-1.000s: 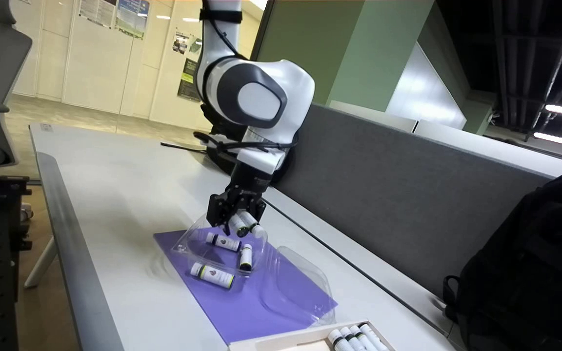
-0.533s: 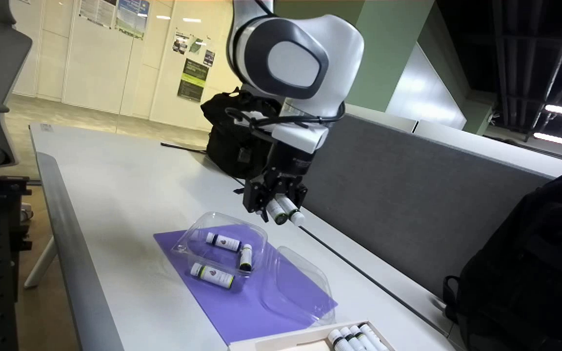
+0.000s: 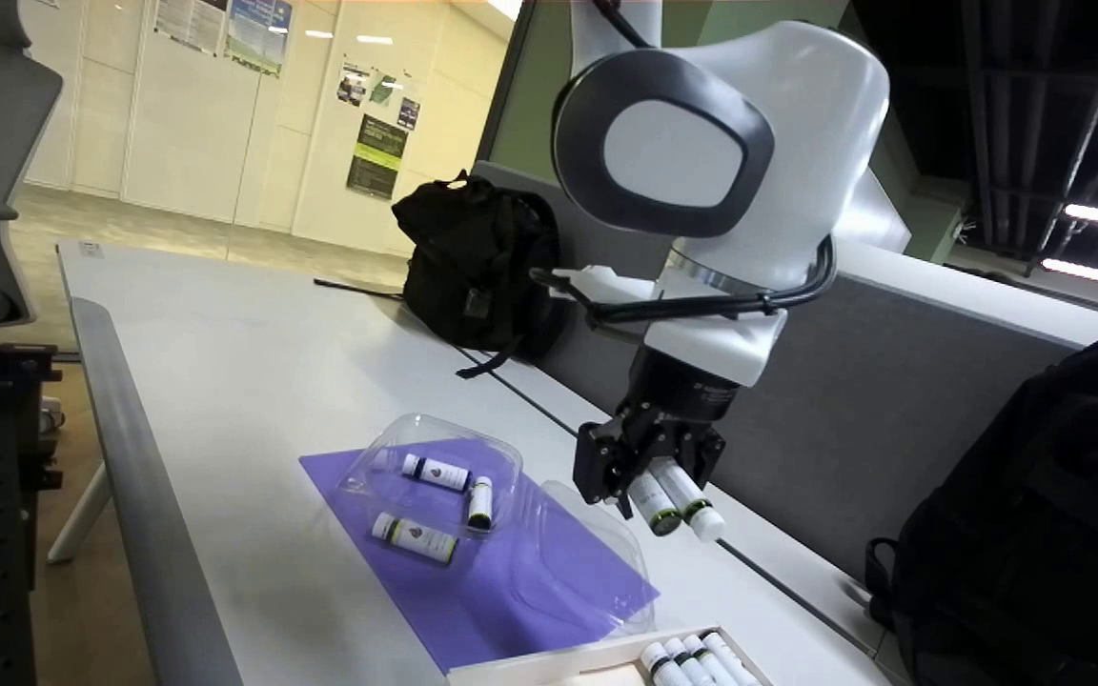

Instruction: Take 2 bottles from the clear bowl and place them on the table

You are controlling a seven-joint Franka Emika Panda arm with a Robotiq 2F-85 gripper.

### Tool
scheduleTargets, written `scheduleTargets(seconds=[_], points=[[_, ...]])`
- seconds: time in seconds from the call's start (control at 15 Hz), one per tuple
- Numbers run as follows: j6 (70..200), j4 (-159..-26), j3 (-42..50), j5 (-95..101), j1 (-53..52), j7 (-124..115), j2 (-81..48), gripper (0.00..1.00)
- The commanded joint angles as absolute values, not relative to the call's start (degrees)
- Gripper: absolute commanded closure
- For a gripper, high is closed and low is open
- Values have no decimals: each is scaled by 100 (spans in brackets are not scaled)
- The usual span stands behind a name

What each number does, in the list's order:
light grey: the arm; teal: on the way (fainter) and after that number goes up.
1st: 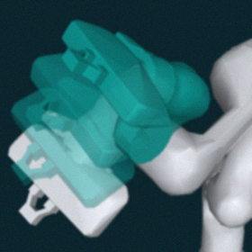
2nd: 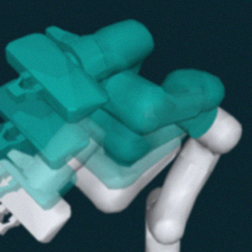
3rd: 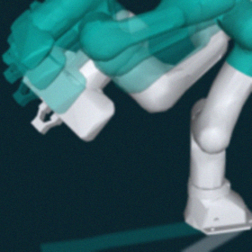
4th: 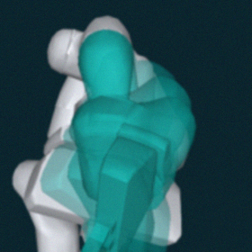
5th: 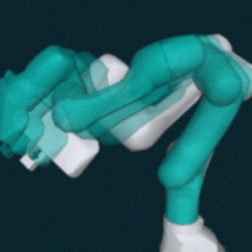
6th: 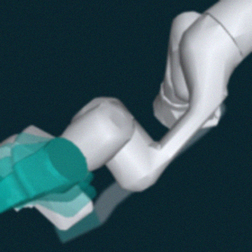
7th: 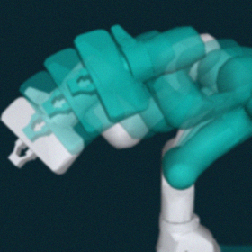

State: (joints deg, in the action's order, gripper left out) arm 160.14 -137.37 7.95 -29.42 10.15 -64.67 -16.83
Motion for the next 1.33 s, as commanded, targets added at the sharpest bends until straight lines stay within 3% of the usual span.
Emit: scheduleTargets(seconds=[0.0,0.93,1.27], points=[[16051,-13342,887,-2925,1225,-6015,-2176,100],[16005,-13460,1039,-2737,1101,-5906,-2278,100],[15721,-12780,1126,-2751,1453,-5596,-2519,100]])
